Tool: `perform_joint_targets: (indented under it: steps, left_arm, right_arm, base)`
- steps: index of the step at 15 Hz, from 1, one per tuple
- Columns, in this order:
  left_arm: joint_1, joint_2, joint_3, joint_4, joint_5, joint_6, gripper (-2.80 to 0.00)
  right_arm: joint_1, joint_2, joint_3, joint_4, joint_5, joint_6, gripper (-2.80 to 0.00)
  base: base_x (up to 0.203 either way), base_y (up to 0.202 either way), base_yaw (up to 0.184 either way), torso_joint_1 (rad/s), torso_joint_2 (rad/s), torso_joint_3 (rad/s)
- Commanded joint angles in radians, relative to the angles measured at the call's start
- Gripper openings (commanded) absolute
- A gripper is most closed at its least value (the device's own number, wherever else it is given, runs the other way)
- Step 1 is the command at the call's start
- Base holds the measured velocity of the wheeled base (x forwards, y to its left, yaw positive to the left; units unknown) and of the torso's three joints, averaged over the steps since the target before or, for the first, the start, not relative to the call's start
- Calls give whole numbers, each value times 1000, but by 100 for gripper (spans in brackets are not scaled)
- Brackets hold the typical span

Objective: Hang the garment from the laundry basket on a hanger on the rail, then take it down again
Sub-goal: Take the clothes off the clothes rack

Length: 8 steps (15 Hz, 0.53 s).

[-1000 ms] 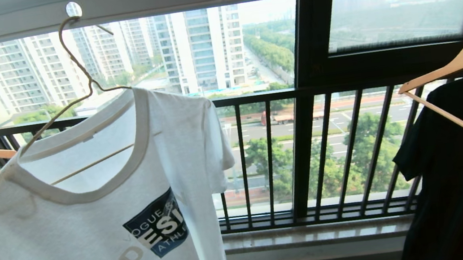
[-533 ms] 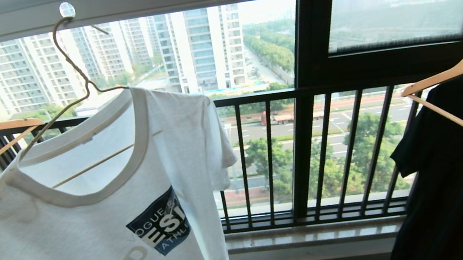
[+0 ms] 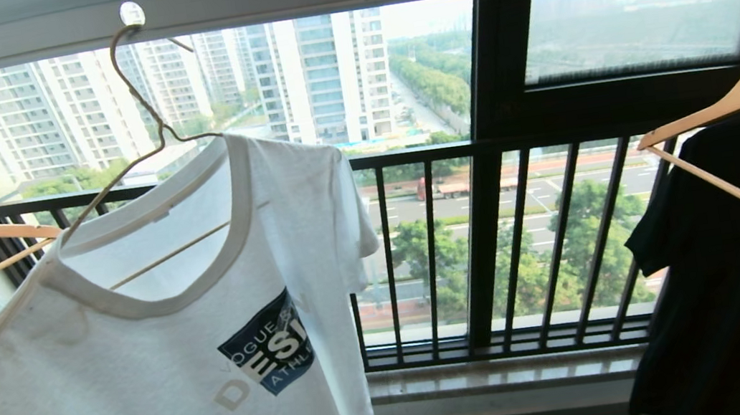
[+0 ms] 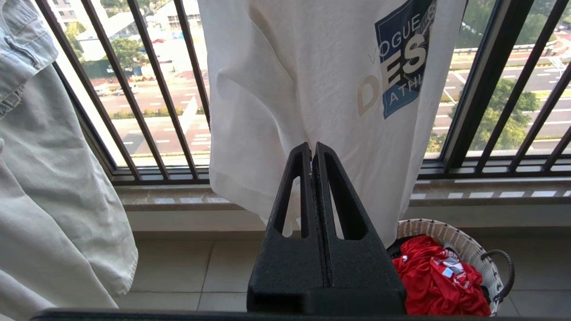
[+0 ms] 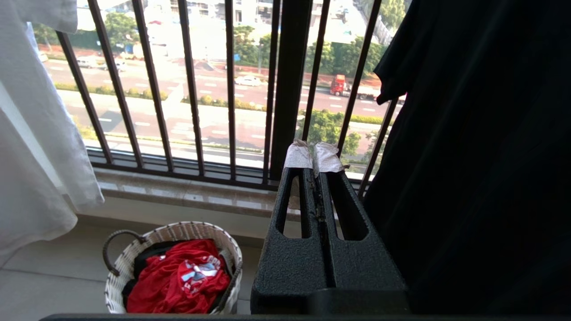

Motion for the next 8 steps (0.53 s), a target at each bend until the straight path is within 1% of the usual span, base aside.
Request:
perform_joint_targets:
  steps: [1,8]
  left_arm:
    - [-1,-1,0,0,0,0,-280]
    - [0,-1,0,2,-1,9,-280]
  right_arm:
    - [0,2,0,0,1,-1,-280]
    - [0,2,0,0,2,-14,-280]
  base:
    - [0,0,0,0,0,0]
    - [0,0,0,0,0,0]
